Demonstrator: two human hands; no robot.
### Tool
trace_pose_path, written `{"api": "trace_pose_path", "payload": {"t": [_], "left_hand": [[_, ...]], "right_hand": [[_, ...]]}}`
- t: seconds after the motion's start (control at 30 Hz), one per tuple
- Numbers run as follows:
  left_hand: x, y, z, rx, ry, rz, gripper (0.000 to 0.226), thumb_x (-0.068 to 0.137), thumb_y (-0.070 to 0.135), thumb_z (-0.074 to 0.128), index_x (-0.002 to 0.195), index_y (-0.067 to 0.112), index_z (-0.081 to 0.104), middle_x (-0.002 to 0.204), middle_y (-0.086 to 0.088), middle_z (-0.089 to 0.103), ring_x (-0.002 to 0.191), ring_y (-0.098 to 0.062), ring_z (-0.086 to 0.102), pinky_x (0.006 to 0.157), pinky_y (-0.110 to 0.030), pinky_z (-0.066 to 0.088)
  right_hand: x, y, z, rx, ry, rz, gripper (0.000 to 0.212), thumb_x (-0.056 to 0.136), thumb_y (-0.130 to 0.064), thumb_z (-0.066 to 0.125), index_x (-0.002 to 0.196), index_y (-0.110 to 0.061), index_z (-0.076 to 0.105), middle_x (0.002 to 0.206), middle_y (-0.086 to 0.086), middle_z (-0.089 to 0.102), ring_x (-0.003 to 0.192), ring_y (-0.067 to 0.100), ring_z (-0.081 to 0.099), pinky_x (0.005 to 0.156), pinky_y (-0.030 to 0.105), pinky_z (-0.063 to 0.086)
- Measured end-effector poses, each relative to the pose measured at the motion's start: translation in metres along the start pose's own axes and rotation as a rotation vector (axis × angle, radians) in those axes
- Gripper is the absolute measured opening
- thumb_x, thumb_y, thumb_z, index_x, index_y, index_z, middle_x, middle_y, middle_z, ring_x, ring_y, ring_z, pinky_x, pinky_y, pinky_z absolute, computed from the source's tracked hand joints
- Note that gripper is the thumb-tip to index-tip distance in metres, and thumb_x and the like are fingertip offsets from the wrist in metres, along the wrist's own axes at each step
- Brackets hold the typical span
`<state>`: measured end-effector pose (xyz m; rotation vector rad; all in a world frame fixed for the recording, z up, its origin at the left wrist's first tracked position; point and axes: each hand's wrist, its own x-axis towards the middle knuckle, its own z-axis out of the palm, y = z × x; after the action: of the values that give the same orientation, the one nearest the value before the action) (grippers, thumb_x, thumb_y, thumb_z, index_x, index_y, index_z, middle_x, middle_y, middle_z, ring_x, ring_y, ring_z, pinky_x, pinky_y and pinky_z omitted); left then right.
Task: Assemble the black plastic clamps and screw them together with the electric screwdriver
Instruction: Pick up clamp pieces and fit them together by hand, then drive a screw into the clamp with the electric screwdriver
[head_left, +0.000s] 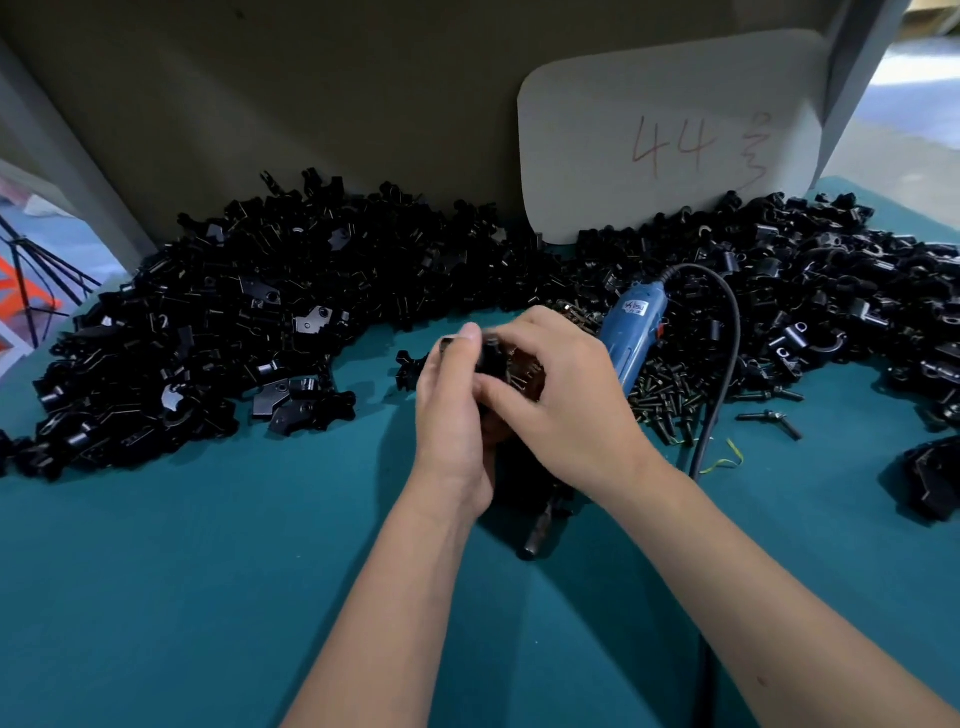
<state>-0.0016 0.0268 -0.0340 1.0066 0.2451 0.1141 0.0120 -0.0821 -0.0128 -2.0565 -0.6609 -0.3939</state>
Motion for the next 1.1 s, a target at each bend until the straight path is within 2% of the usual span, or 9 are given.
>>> {"api": "trace_pose_path", "payload": {"t": [0.07,0.13,0.2,0.37,0.53,0.7,0.8,0.93,1.1], "left_hand": [[0.003,0.003,-0.003,-0.104,0.025,-0.015,0.037,0.096,0.046,0.06,0.088,0.01,0.059,0.069,-0.005,0.059,0.054,-0.014,0.055,0.048,-0.023,0.043],[0.008,0.007,-0.008,-0.185,0.053,0.017,0.029,0.102,0.035,0.054,0.08,0.018,0.047,0.064,0.001,0.046,0.045,-0.007,0.033,0.039,-0.018,0.02],[0.011,0.011,-0.013,-0.212,0.056,0.043,0.026,0.104,0.028,0.054,0.082,0.017,0.045,0.067,0.0,0.045,0.046,-0.007,0.031,0.037,-0.017,0.019],[0.01,0.006,-0.012,-0.139,0.058,0.024,0.024,0.101,0.023,0.059,0.085,0.015,0.044,0.068,0.0,0.046,0.048,-0.007,0.032,0.037,-0.018,0.025],[0.006,-0.004,-0.008,0.25,0.058,0.157,0.027,0.102,0.032,0.056,0.085,0.018,0.041,0.068,-0.002,0.032,0.049,-0.013,0.022,0.039,-0.021,0.021],[0.005,-0.001,-0.009,0.493,0.142,0.313,0.043,0.1,0.042,0.055,0.066,0.027,0.034,0.059,0.008,0.035,0.052,-0.016,0.029,0.049,-0.033,0.03],[0.007,0.004,-0.017,0.572,0.234,0.372,0.044,0.098,0.05,0.055,0.066,0.028,0.035,0.061,0.008,0.038,0.06,-0.021,0.034,0.062,-0.045,0.032],[0.009,0.008,-0.026,0.583,0.274,0.384,0.045,0.099,0.053,0.053,0.069,0.025,0.034,0.061,0.005,0.036,0.061,-0.022,0.033,0.062,-0.045,0.033],[0.007,0.008,-0.027,0.63,0.145,0.416,0.04,0.097,0.046,0.053,0.072,0.02,0.036,0.065,0.001,0.036,0.057,-0.018,0.03,0.056,-0.039,0.027]], "right_hand": [[0.002,0.0,-0.005,0.081,-0.036,0.017,0.044,0.096,-0.03,0.07,0.137,-0.017,0.061,0.112,-0.006,0.062,0.107,0.011,0.059,0.093,0.027,0.048],[0.003,0.002,-0.01,0.085,0.182,0.09,0.036,0.099,-0.029,0.06,0.131,-0.013,0.06,0.108,-0.001,0.062,0.1,0.017,0.06,0.088,0.036,0.05],[0.005,0.01,-0.018,-0.152,0.428,0.238,0.032,0.098,-0.036,0.062,0.118,-0.012,0.055,0.104,0.001,0.059,0.092,0.023,0.058,0.078,0.039,0.046],[0.002,0.036,-0.036,-0.542,0.15,0.619,0.082,0.084,-0.072,0.069,0.127,-0.012,0.033,0.103,0.012,0.063,0.083,0.04,0.066,0.062,0.038,0.044],[0.006,0.044,-0.038,-0.358,0.215,0.602,0.076,0.078,-0.052,0.083,0.115,-0.018,0.026,0.087,0.0,0.057,0.068,0.025,0.06,0.056,0.033,0.043],[0.013,0.045,-0.046,0.141,0.481,0.639,0.066,0.074,-0.051,0.087,0.114,-0.018,0.048,0.088,-0.007,0.062,0.072,0.007,0.063,0.06,0.025,0.049],[0.018,0.036,-0.046,0.598,0.617,0.604,0.033,0.084,-0.042,0.085,0.1,-0.017,0.071,0.078,-0.011,0.072,0.069,0.002,0.066,0.067,0.018,0.052],[0.022,0.028,-0.042,1.054,0.649,0.642,0.028,0.096,-0.04,0.074,0.105,-0.015,0.066,0.077,-0.011,0.075,0.075,0.005,0.074,0.083,0.032,0.061],[0.021,0.023,-0.041,1.382,0.738,0.647,0.028,0.096,-0.028,0.076,0.105,-0.01,0.056,0.073,0.002,0.062,0.063,0.017,0.063,0.07,0.036,0.059]]}}
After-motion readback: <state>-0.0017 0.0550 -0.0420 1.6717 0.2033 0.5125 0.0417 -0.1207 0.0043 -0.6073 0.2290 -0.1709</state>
